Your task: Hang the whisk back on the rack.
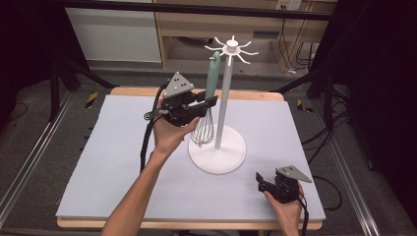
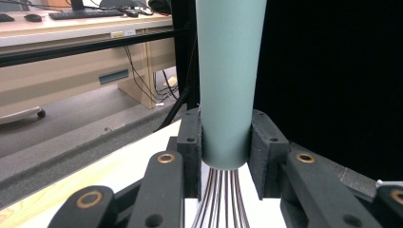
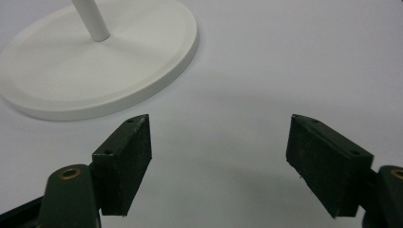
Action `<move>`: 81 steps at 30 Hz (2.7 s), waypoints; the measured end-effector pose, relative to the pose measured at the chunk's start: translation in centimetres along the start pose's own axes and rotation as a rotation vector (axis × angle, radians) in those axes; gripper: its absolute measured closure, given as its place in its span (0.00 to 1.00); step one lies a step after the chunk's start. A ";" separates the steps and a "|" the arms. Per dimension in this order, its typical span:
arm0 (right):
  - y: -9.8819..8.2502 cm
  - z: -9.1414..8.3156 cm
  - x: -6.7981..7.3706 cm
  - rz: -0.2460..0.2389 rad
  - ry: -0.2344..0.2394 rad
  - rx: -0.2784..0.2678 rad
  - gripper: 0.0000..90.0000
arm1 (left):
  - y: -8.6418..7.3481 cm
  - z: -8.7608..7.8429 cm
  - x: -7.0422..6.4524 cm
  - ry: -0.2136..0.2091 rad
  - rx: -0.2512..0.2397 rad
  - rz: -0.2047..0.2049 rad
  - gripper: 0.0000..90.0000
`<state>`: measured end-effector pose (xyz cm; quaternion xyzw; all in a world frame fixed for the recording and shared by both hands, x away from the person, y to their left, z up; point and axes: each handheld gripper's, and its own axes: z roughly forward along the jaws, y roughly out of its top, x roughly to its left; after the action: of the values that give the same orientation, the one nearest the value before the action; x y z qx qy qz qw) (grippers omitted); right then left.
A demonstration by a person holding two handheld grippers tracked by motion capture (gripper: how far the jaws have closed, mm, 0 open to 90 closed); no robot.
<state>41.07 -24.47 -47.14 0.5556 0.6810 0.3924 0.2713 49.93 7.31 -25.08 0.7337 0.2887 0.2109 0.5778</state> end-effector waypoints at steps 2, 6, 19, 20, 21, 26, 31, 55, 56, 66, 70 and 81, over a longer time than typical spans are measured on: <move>0.0 0.0 0.0 0.002 0.001 0.000 0.26 | -0.1 0.1 0.0 0.006 -0.005 0.007 0.76; 0.0 0.0 -0.1 0.002 0.001 -0.001 0.27 | -0.3 0.1 0.0 0.013 -0.018 0.012 0.76; -0.1 0.1 -0.2 0.010 0.004 0.008 0.27 | -0.4 0.3 -0.3 0.015 -0.023 0.027 0.75; -0.1 0.1 -0.2 0.010 0.004 0.008 0.27 | -0.4 0.3 -0.3 0.015 -0.022 0.028 0.75; -0.1 0.1 -0.2 0.012 0.003 0.008 0.27 | -0.4 0.4 -0.4 0.016 -0.023 0.029 0.74; -0.1 0.1 -0.2 0.013 0.001 0.009 0.27 | -0.6 0.2 -0.6 0.017 -0.021 0.044 0.70; -0.1 0.1 -0.4 0.012 -0.002 0.009 0.27 | -1.0 -0.4 -0.5 0.014 -0.020 0.040 0.67; -0.3 0.0 -0.5 0.019 -0.012 0.015 0.27 | -7.7 -5.1 0.7 0.045 0.059 0.016 0.48; -0.3 0.0 -0.5 0.019 -0.013 0.016 0.27 | -8.1 -5.2 0.9 0.050 0.066 0.013 0.47; -0.4 0.0 -0.8 0.025 -0.019 0.020 0.26 | -12.9 -6.8 2.9 0.118 0.130 -0.030 0.44; -0.5 0.0 -0.9 0.027 -0.025 0.024 0.26 | -15.3 -7.7 4.2 0.156 0.169 -0.062 0.44; -0.7 0.1 -1.3 0.038 -0.032 0.048 0.23 | -20.0 -9.5 6.9 0.267 0.256 -0.118 0.43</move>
<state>41.11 -25.78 -47.91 0.5808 0.6751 0.3724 0.2612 45.37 22.17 -42.33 0.7484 0.4297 0.2336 0.4479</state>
